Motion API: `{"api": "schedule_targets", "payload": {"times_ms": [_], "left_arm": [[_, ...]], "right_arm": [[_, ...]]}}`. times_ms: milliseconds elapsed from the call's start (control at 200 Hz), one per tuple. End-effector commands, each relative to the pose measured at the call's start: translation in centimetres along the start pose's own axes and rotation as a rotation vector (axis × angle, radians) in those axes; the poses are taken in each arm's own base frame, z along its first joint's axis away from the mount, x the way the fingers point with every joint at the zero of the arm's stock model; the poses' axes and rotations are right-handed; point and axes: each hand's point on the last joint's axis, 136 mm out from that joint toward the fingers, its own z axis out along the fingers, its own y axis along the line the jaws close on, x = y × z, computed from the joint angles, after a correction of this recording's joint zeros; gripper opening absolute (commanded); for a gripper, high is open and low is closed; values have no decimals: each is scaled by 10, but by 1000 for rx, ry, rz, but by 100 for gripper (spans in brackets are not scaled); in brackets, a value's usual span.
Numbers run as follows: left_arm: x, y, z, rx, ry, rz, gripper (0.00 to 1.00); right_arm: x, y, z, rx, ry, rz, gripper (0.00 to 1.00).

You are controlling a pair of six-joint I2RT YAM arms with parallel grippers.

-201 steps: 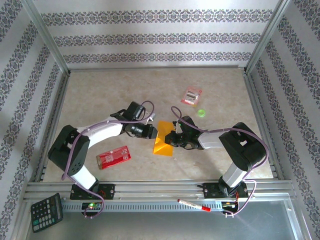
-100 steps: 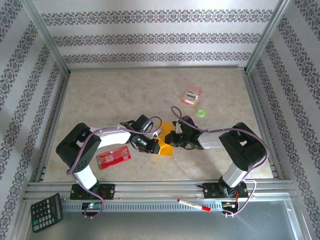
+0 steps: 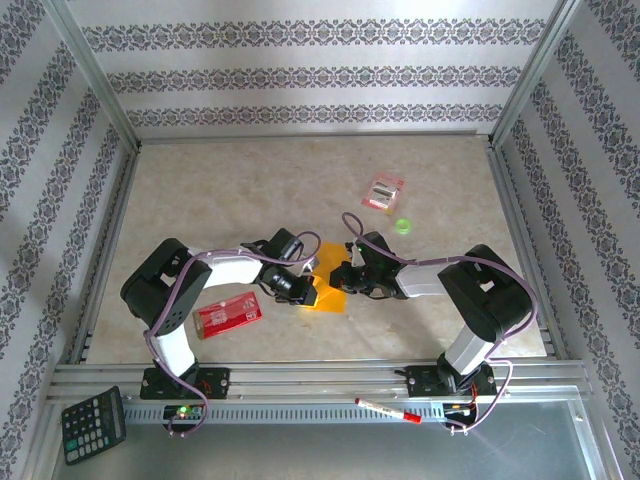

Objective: Fold a paper plane with a square sheet of paper (pick it up from the middle)
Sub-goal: Fold the triangle a second time at the center of the table.

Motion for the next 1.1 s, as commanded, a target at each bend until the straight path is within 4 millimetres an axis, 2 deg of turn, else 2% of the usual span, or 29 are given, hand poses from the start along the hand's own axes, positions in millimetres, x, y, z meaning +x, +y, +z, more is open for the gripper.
{"api": "schedule_targets", "payload": {"times_ms": [0, 190, 400, 570, 889, 984, 1094], "left_arm": [[-11, -13, -7, 57, -46, 20, 0], [-11, -12, -7, 60, -43, 10, 0], [-5, 6, -4, 22, -30, -23, 0], [7, 27, 0, -27, 10, -64, 0], [28, 44, 1, -91, 67, -62, 0], [33, 49, 1, -109, 71, -66, 0], [38, 52, 2, -117, 70, -73, 0]], "right_arm": [[26, -47, -2, 162, 64, 70, 0], [26, -47, -2, 160, 65, 70, 0], [26, -47, -2, 160, 65, 68, 0], [27, -49, -2, 168, 67, 69, 0], [27, -50, -2, 171, 71, 75, 0], [23, -45, -4, 158, 65, 71, 0], [13, -30, -6, 127, 52, 48, 0]]}}
